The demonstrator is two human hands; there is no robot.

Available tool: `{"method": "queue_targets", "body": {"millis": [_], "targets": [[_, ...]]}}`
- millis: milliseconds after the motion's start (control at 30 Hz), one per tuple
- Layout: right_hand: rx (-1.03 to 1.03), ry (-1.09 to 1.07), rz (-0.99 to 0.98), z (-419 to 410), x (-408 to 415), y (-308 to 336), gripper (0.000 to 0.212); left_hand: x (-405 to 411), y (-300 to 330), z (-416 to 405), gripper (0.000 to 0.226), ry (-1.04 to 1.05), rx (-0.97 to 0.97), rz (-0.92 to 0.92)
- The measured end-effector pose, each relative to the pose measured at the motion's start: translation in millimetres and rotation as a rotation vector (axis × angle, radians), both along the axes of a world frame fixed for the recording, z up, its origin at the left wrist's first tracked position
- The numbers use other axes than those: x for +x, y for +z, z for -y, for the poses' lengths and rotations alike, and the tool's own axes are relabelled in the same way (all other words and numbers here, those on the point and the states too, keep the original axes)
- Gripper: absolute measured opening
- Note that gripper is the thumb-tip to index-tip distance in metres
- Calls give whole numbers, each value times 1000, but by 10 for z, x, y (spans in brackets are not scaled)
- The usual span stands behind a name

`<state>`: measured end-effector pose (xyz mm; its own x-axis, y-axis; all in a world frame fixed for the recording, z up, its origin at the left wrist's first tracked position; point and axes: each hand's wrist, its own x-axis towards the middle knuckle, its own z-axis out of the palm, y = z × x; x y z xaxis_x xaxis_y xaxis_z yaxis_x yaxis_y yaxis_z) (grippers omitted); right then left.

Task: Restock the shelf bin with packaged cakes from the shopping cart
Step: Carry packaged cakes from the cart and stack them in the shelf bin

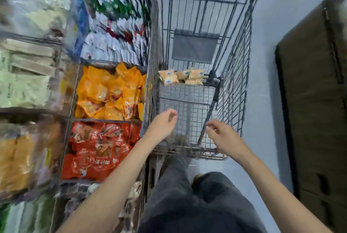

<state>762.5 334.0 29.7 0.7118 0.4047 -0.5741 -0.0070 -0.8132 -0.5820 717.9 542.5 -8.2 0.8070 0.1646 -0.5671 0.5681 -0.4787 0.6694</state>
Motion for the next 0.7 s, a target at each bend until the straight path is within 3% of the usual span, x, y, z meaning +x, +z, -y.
{"method": "queue_targets", "body": {"millis": [200, 300, 367, 500, 700], "targets": [[-4, -125, -60, -257, 557, -424, 30, 1047, -820, 34, 35, 144, -40, -311], [-21, -173, -92, -314, 753, -751, 30, 1370, -1255, 11, 26, 21, 46, -366], [-27, -204, -128, -346, 855, -970, 30, 1592, -1538, -80, 35, -93, 242, -383], [33, -270, -208, -354, 923, -1364, 35, 1916, -2044, -305, 40, -228, 615, -200], [35, -277, -286, -368, 1049, -1780, 33, 2293, -2703, -538, 50, -358, 824, -130]]}}
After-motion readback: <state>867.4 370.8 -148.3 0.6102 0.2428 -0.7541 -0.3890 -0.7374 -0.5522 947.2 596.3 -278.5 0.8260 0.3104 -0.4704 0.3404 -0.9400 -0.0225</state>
